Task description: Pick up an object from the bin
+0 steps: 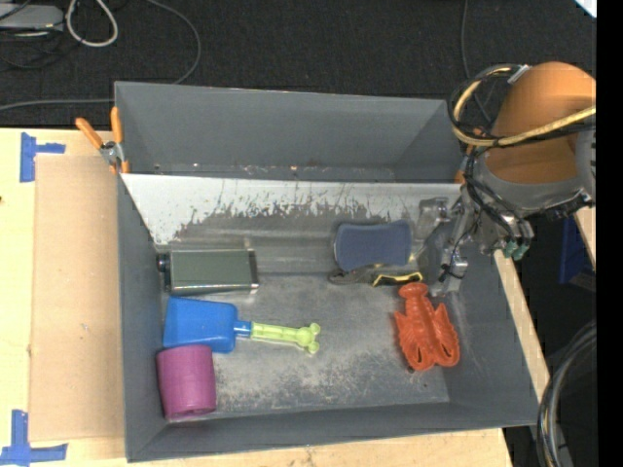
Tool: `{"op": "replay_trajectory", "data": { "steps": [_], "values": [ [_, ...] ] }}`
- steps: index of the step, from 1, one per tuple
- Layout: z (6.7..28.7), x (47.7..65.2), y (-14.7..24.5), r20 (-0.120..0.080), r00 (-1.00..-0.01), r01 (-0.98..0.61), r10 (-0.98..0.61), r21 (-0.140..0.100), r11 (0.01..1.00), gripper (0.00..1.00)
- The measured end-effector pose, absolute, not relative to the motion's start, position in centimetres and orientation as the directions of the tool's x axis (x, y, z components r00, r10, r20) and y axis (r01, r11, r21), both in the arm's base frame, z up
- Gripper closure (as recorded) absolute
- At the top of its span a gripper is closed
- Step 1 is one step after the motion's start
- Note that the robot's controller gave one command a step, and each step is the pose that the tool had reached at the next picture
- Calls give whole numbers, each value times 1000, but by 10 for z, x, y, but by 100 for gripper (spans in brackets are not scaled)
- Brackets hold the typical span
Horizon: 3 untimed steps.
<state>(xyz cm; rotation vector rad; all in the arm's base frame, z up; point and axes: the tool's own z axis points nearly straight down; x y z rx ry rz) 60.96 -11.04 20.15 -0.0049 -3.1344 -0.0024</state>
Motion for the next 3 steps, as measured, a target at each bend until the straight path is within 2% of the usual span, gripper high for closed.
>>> {"op": "replay_trajectory", "data": {
  "steps": [1, 2, 3],
  "values": [
    [205, 611, -110, 0, -1000, 0, 0, 0, 1000, 0],
    [150, 499, -156, 8, -993, -114, -114, 3, 994, 0],
    [146, 524, -148, -9, -938, -346, -346, -3, 938, 0]
  ]
}}
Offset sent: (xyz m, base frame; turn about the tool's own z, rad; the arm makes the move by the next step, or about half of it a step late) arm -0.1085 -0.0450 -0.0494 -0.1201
